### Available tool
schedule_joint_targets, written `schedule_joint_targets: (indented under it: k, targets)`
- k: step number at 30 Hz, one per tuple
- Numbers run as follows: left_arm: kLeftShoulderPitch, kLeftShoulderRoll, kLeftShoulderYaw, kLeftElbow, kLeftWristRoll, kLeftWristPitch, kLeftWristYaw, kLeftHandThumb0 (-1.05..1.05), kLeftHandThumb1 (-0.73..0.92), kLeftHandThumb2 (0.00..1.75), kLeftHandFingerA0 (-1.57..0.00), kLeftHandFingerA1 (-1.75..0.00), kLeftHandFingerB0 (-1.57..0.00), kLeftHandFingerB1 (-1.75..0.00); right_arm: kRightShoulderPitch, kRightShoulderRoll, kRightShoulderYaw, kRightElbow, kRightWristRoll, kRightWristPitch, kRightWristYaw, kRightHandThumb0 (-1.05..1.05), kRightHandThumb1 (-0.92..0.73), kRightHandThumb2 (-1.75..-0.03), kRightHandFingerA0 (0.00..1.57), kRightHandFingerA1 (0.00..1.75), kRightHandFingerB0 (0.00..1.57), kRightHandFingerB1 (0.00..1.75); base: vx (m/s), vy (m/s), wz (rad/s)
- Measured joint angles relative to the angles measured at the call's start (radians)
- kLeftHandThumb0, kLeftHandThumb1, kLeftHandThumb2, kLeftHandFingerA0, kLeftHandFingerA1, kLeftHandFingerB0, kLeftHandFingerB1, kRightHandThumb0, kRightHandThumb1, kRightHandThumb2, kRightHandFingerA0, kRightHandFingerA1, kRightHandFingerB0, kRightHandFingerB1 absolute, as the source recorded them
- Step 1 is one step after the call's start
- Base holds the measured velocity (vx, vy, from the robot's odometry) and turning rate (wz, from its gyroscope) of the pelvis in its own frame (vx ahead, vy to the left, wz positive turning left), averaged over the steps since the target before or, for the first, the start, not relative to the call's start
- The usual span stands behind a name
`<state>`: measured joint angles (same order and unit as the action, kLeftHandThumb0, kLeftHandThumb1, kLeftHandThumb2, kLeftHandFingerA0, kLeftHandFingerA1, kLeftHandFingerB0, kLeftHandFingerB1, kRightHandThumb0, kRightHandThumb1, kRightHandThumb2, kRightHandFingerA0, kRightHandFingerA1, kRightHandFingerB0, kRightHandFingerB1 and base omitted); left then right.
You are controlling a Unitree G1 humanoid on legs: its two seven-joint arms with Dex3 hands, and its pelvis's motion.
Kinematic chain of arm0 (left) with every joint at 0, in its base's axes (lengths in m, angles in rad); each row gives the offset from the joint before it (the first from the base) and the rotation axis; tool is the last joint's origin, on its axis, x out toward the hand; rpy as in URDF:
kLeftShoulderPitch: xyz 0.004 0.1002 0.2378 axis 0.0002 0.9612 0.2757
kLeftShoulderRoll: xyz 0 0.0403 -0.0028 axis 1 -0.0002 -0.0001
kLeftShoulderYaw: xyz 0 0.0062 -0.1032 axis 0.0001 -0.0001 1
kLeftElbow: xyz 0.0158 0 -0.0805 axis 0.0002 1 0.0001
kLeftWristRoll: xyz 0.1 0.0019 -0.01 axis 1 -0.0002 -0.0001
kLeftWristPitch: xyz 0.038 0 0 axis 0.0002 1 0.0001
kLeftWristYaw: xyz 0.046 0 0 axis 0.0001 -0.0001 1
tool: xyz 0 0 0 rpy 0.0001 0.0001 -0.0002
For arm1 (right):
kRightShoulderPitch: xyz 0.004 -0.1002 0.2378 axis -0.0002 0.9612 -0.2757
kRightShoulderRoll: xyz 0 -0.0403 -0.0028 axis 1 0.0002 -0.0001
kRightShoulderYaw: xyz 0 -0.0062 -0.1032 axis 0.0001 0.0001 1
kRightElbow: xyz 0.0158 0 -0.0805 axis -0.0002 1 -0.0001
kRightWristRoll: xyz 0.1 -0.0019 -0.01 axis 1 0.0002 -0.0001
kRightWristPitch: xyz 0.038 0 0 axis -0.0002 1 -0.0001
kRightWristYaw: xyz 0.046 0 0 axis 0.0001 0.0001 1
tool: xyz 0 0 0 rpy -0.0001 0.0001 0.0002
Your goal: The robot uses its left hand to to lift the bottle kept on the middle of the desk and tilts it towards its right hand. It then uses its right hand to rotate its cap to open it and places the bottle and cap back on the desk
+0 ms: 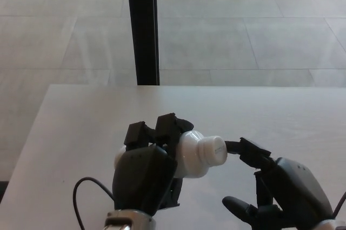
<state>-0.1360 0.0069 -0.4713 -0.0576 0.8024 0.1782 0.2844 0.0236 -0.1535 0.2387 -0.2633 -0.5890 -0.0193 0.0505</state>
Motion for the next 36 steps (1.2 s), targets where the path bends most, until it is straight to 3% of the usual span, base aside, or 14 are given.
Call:
schedule_joint_targets:
  k: [6, 7, 9, 10, 22, 23, 25, 26, 27, 28, 29, 34, 36]
  targets:
    - [-0.001, 0.000, 0.000, 0.007, 0.000, -0.011, 0.010, 0.15, 0.63, 1.10, -0.86, -1.75, -0.77, -1.45, -0.042, 0.004, -0.004, 0.000, -0.001, 0.015, -0.001, -0.68, -0.51, -0.91, 1.20, 1.46, 0.27, 0.54, 0.00, 0.000, 0.00]
    - [-0.001, 0.000, 0.000, 0.007, 0.000, -0.011, 0.010, 0.13, 0.67, 1.05, -0.87, -1.74, -0.77, -1.39, -0.050, 0.007, -0.006, 0.000, 0.000, 0.018, -0.001, -0.62, -0.65, -0.59, 0.90, 1.71, 0.30, 0.41, 0.00, 0.000, 0.00]
    - [0.000, 0.000, 0.000, 0.007, 0.000, -0.011, 0.010, 0.15, 0.65, 1.04, -0.85, -1.71, -0.77, -1.37, -0.069, 0.011, -0.013, -0.001, 0.000, 0.027, -0.001, -0.60, -0.64, -0.59, 0.92, 1.68, 0.31, 0.42, 0.00, 0.000, 0.00]
    - [0.000, -0.001, 0.000, 0.008, 0.000, -0.011, 0.010, 0.14, 0.65, 1.07, -0.85, -1.74, -0.75, -1.42, -0.077, 0.013, -0.017, -0.003, 0.001, 0.031, -0.002, -0.65, -0.49, -0.90, 1.20, 1.45, 0.27, 0.54, 0.00, 0.000, 0.00]
    - [0.004, -0.001, -0.001, 0.011, 0.000, -0.018, 0.013, 0.13, 0.66, 1.09, -0.87, -1.75, -0.76, -1.48, -0.105, 0.027, -0.036, -0.007, 0.008, 0.054, -0.003, -0.61, -0.47, -0.89, 1.21, 1.43, 0.30, 0.55, 0.00, 0.000, 0.00]
    - [0.004, -0.001, -0.001, 0.011, 0.000, -0.018, 0.013, 0.12, 0.67, 0.99, -0.87, -1.66, -0.76, -1.30, -0.105, 0.028, -0.036, -0.007, 0.008, 0.054, -0.003, -0.62, -0.47, -0.90, 1.21, 1.43, 0.30, 0.56, 0.00, 0.000, 0.00]
    - [0.004, -0.002, 0.000, 0.011, 0.000, -0.018, 0.014, 0.14, 0.65, 1.08, -0.85, -1.75, -0.76, -1.45, -0.093, 0.029, -0.024, -0.008, 0.008, 0.054, -0.005, -0.61, -0.47, -0.90, 1.20, 1.42, 0.31, 0.56, 0.00, 0.000, 0.00]
    - [0.004, -0.003, 0.000, 0.011, 0.000, -0.017, 0.014, 0.09, 0.60, 1.11, -1.07, -1.64, -0.87, -1.37, -0.079, 0.029, -0.013, -0.008, 0.007, 0.053, -0.005, -0.61, -0.47, -0.90, 1.19, 1.42, 0.31, 0.56, 0.00, 0.000, 0.00]
    - [0.004, -0.003, -0.001, 0.011, 0.000, -0.017, 0.013, 0.09, 0.60, 1.11, -1.07, -1.64, -0.87, -1.37, -0.068, 0.029, -0.005, -0.008, 0.007, 0.052, -0.005, -0.61, -0.47, -0.90, 1.19, 1.42, 0.31, 0.56, 0.00, 0.000, 0.00]
    - [0.004, -0.003, -0.001, 0.010, 0.001, -0.017, 0.013, 0.16, 0.62, 1.14, -0.87, -1.75, -0.78, -1.48, -0.061, 0.029, 0.001, -0.007, 0.007, 0.052, -0.005, -0.58, -0.46, -0.90, 1.19, 1.40, 0.31, 0.57, 0.00, 0.000, 0.00]
    - [0.004, -0.003, -0.001, 0.010, 0.001, -0.017, 0.013, 0.16, 0.60, 1.08, -0.84, -1.75, -0.77, -1.43, -0.056, 0.029, 0.006, -0.007, 0.006, 0.051, -0.006, -0.60, -0.62, -0.64, 0.87, 1.73, 0.36, 0.45, 0.00, 0.000, 0.00]
    - [0.003, -0.002, -0.001, 0.018, 0.002, -0.017, 0.014, 0.16, 0.60, 1.15, -0.83, -1.75, -0.76, -1.45, -0.043, 0.027, 0.020, 0.000, 0.008, 0.043, -0.011, -0.58, -0.62, -0.64, 0.87, 1.71, 0.37, 0.46, 0.00, 0.000, 0.00]
    - [0.003, -0.002, -0.001, 0.018, 0.002, -0.017, 0.014, 0.11, 0.65, 1.09, -0.84, -1.75, -0.76, -1.47, -0.043, 0.027, 0.021, 0.002, 0.008, 0.042, -0.013, -0.57, -0.61, -0.64, 0.89, 1.70, 0.39, 0.46, 0.00, 0.000, 0.00]
